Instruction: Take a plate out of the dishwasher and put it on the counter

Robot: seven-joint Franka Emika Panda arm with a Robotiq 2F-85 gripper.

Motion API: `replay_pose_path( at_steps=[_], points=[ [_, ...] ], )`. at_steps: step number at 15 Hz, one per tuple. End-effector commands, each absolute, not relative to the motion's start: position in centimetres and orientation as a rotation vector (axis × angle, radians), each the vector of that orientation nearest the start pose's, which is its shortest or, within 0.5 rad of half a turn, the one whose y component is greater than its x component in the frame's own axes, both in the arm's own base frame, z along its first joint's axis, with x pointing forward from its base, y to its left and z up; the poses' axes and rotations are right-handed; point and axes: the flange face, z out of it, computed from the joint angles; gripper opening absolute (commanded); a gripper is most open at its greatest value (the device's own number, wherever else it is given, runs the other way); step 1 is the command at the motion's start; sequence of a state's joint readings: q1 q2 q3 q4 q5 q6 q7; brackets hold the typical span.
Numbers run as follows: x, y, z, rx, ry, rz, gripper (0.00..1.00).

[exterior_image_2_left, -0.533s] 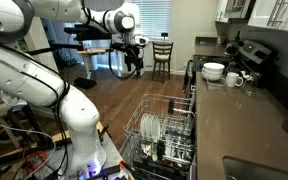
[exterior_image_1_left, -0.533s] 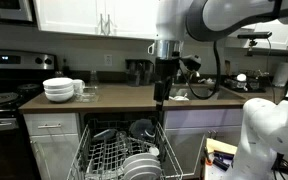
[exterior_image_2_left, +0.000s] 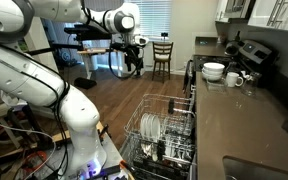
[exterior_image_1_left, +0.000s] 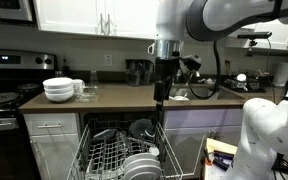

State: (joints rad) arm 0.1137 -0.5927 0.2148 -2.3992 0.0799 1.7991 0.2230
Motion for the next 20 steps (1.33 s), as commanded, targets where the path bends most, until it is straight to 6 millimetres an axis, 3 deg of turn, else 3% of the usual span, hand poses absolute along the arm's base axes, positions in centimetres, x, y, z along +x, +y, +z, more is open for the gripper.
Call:
replay_pose_path(
  at_steps=[1,6,11,17,20],
  points=[
    [35.0,13.6,51.9,-3.186,-0.080,0.011,1.00],
    [35.0,13.6,51.9,-3.186,-0.080,0.011,1.00],
    [36.5,14.0,50.9,-3.250,-0.171,0.063,1.00],
    [39.7,13.4,46.8,-3.350,-0.434,0.147,1.00],
    [41.8,13.0,44.4,-3.313,-0.531,0.112,1.00]
  ],
)
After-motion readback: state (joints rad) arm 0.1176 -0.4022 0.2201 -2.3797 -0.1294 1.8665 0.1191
